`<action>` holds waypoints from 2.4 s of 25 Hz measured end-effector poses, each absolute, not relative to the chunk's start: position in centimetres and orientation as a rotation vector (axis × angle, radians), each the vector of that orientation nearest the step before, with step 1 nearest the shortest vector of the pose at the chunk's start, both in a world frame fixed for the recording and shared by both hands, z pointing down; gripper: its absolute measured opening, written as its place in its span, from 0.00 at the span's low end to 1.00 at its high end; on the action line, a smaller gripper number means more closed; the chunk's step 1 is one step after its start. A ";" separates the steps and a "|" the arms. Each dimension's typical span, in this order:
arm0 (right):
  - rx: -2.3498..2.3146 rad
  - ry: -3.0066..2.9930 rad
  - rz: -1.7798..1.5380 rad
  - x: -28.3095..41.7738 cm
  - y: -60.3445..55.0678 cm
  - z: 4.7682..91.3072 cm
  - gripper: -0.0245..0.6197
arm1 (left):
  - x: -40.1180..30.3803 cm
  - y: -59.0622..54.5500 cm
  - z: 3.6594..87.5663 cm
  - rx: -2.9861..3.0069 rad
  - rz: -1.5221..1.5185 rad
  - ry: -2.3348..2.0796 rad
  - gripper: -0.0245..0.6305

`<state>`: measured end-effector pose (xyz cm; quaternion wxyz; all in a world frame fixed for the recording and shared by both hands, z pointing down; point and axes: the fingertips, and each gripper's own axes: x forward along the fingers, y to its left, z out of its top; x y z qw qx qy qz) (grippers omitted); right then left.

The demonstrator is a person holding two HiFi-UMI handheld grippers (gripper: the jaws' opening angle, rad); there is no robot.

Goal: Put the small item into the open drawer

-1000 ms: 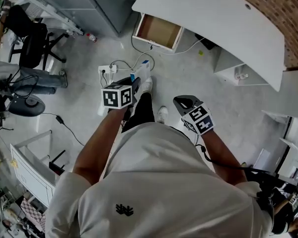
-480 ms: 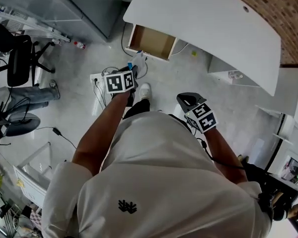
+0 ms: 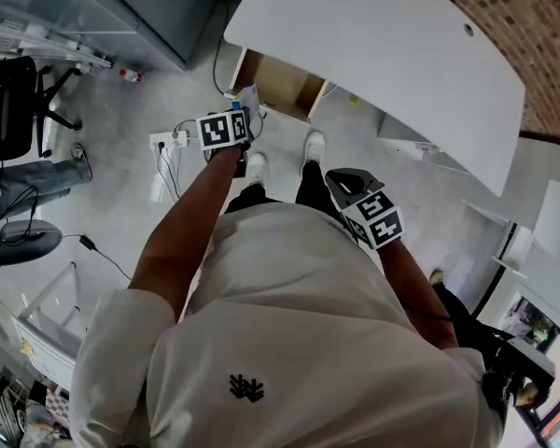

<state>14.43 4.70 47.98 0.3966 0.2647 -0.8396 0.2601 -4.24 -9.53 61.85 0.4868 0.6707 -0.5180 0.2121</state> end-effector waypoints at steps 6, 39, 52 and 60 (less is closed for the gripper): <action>0.593 -2.112 0.642 17.4 -0.1 48.1 0.08 | -3.2 -14.0 65.0 1.527 0.488 -1.309 0.18; 0.426 -1.988 0.759 23.6 -11.6 55.3 0.08 | -3.7 -25.4 80.9 1.210 0.455 -1.356 0.18; 0.427 -1.969 0.777 23.4 -12.5 55.9 0.08 | -4.4 -26.5 82.4 1.179 0.440 -1.352 0.19; 0.436 -1.969 0.780 23.0 -13.4 55.8 0.08 | -4.3 -26.5 82.4 1.182 0.454 -1.342 0.21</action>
